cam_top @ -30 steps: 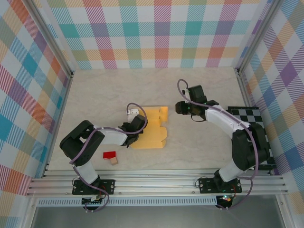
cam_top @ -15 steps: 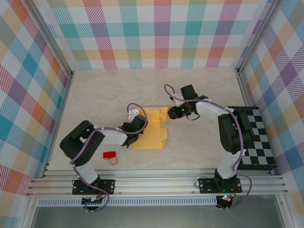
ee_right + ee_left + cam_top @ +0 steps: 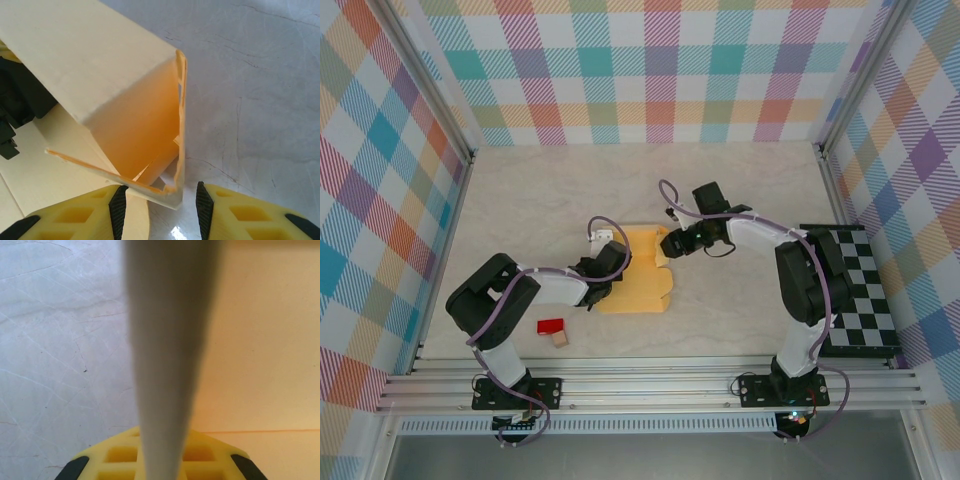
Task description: Fold the paper box
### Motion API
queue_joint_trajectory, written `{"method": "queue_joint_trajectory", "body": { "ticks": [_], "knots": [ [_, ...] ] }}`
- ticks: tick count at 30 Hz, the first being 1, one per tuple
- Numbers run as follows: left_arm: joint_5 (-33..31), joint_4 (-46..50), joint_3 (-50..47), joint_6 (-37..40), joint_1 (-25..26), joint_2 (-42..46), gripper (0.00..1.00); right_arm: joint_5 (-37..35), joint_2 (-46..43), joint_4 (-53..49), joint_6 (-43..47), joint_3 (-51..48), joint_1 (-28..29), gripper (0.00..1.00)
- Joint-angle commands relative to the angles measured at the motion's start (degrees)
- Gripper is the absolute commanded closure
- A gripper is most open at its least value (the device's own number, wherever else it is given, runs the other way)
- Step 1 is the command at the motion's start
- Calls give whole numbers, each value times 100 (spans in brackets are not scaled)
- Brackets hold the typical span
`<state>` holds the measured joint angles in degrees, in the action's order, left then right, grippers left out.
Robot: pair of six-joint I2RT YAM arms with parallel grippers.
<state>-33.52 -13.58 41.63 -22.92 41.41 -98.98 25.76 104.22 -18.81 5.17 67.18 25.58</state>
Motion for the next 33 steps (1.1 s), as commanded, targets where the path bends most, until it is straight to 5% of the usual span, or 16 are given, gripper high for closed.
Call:
{"method": "queue_joint_trajectory", "body": {
  "ticks": [1,8,21,29,33],
  "knots": [
    [53,5,161,28,52,-22,88,-134,-77,342,-459,-60,175,55],
    [99,14,181,14,52,-7,88,-685,-163,876,-1063,-223,543,56],
    [21,736,537,-552,136,92,88,-3398,-36,956,-2749,-190,1297,64],
    [-286,1474,947,-974,264,-56,88,-4868,99,521,-3426,7,1801,100],
    [-323,1672,1079,-1124,318,-86,88,-5745,368,-517,-4155,391,1919,100]
  ]
}}
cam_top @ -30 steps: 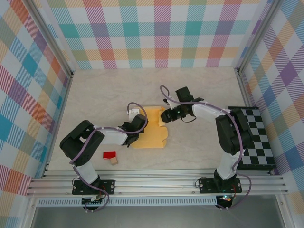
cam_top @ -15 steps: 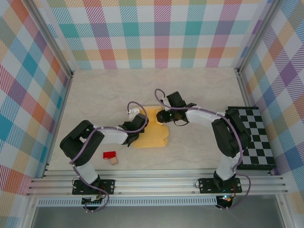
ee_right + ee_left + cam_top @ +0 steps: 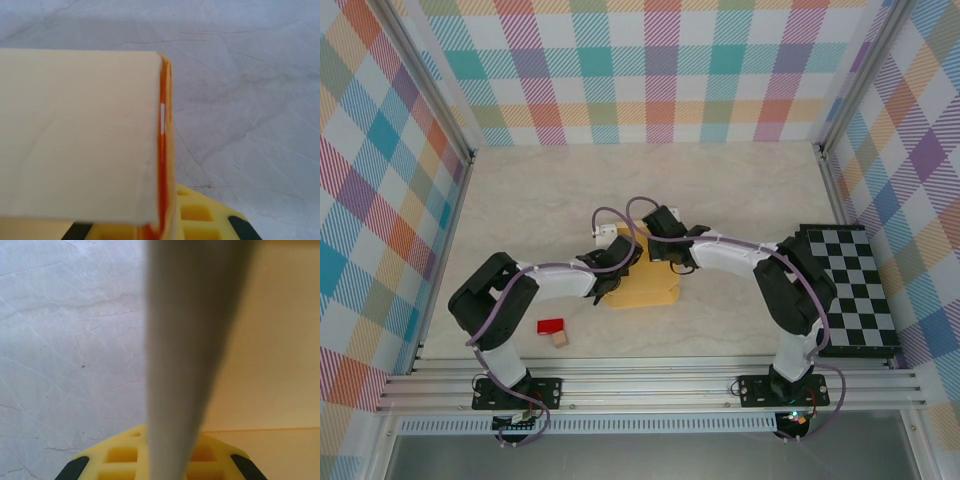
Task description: Fold the paper box
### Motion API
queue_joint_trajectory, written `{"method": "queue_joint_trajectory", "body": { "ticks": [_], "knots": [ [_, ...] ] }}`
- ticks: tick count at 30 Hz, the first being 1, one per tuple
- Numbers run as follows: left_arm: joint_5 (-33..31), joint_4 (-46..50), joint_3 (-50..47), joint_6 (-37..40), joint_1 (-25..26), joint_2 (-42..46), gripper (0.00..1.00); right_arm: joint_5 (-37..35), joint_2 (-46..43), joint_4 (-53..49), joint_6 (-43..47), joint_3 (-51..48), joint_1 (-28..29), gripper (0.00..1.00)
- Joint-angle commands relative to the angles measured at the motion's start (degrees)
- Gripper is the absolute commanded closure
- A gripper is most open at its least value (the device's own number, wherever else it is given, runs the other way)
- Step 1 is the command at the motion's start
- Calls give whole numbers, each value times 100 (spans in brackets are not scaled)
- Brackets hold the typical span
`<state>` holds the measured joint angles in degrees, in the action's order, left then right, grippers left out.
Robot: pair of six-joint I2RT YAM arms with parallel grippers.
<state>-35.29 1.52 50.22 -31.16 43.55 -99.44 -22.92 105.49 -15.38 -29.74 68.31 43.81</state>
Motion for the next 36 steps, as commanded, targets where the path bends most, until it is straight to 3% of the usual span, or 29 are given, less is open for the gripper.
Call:
{"method": "queue_joint_trajectory", "body": {
  "ticks": [1,6,17,23,31,36],
  "knots": [
    [-153,192,234,-333,109,-48,88,-1037,282,-1092,-870,326,108,100],
    [-209,386,326,-461,118,-73,88,-1519,389,-2006,-1847,495,114,100],
    [-189,465,367,-575,114,-93,88,-1334,648,-2328,-2337,755,101,95],
    [-212,516,384,-582,116,-132,88,-1111,524,-2110,-2302,650,94,92],
    [-307,577,408,-541,116,-212,88,307,-385,9,-1773,-562,-142,86],
    [-354,678,497,-573,116,-342,88,391,-589,1,-1587,-661,-205,79]
  ]
}}
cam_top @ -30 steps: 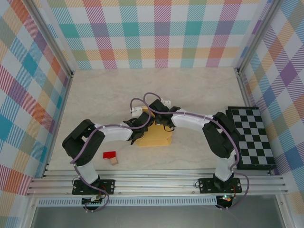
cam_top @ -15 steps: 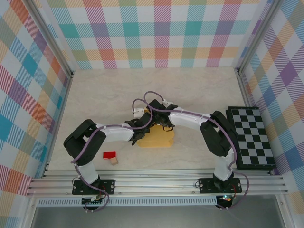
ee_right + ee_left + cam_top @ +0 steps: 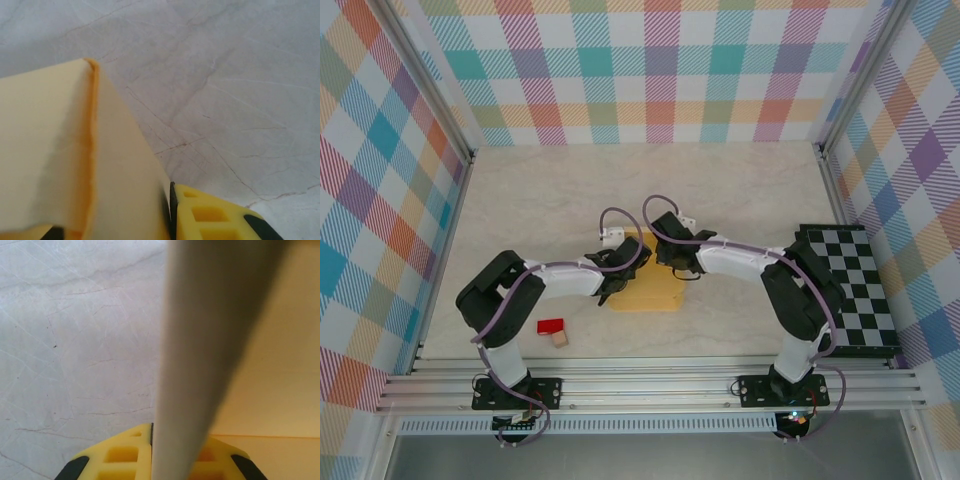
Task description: Fold the paper box
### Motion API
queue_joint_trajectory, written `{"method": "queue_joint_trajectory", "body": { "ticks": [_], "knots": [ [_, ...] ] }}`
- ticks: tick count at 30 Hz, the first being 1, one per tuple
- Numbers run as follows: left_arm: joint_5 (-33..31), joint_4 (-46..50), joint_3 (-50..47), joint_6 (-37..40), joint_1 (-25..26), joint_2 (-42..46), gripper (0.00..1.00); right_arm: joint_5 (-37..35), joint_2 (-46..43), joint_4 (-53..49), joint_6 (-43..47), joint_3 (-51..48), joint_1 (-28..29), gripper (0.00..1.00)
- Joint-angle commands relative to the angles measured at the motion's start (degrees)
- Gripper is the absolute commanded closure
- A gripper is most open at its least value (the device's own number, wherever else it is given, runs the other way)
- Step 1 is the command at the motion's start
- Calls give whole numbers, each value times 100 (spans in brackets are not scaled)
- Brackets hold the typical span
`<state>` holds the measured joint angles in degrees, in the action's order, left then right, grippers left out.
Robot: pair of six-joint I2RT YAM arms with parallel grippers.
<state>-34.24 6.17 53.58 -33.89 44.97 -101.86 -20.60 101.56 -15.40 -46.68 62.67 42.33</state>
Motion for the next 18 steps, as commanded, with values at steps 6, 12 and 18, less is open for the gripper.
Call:
{"method": "queue_joint_trajectory", "body": {
  "ticks": [6,12,18],
  "knots": [
    [-507,292,210,-298,-26,-169,88,439,-466,71,188,-316,-181,74],
    [-563,331,245,-276,-30,-220,88,600,-879,-47,527,-391,-289,70],
    [-566,358,274,-270,-24,-211,88,687,-1171,80,994,-440,-537,71]
  ]
}}
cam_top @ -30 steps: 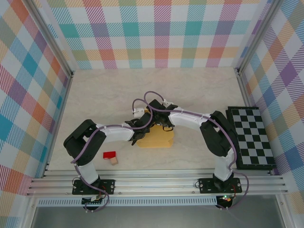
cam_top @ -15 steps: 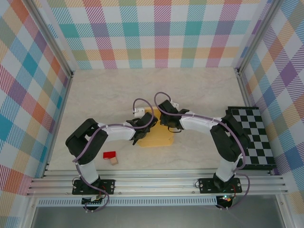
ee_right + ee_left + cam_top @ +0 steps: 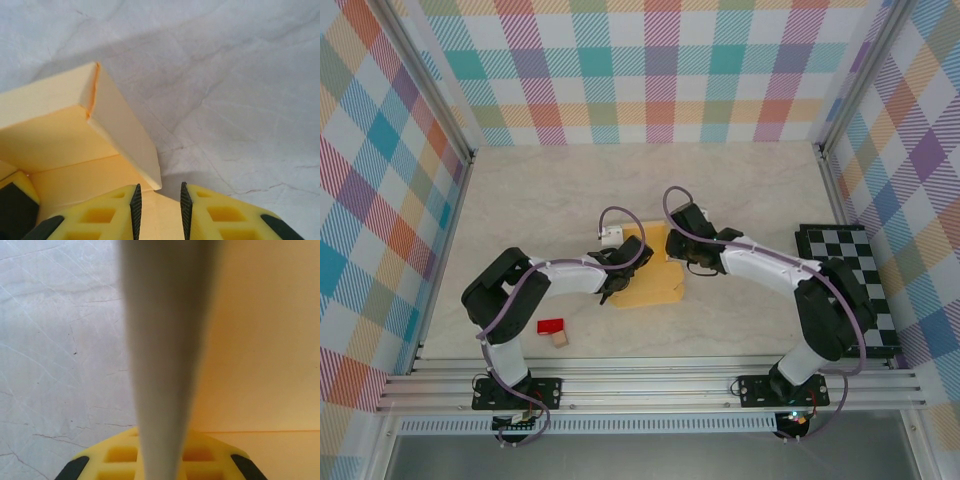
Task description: Fold the paper box
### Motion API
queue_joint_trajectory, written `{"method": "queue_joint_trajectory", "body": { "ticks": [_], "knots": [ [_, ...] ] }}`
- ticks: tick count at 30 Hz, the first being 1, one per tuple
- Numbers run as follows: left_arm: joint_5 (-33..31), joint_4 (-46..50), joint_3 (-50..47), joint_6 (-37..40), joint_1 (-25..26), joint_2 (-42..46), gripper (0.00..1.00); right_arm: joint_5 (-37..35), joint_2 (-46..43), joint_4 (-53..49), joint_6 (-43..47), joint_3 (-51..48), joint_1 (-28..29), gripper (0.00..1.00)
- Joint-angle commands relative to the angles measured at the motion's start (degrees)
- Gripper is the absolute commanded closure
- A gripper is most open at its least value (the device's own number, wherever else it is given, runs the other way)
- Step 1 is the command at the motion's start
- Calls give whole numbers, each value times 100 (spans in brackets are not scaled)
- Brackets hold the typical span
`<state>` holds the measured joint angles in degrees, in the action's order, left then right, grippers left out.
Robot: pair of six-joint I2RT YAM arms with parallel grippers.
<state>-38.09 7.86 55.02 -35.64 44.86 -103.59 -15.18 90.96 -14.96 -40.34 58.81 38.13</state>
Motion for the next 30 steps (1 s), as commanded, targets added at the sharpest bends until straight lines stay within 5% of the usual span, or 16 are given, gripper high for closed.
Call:
{"method": "queue_joint_trajectory", "body": {
  "ticks": [1,8,15,30],
  "knots": [
    [-169,207,141,-101,-13,-47,88,193,-126,152,460,-53,-144,71],
    [-125,327,223,-119,-13,-72,88,885,370,1094,1461,113,-146,71],
    [-68,414,281,-144,-13,-100,88,659,673,1202,1215,-124,-77,64],
    [38,497,425,-222,-15,-214,88,613,1350,1294,984,-6,-48,65]
  ]
}}
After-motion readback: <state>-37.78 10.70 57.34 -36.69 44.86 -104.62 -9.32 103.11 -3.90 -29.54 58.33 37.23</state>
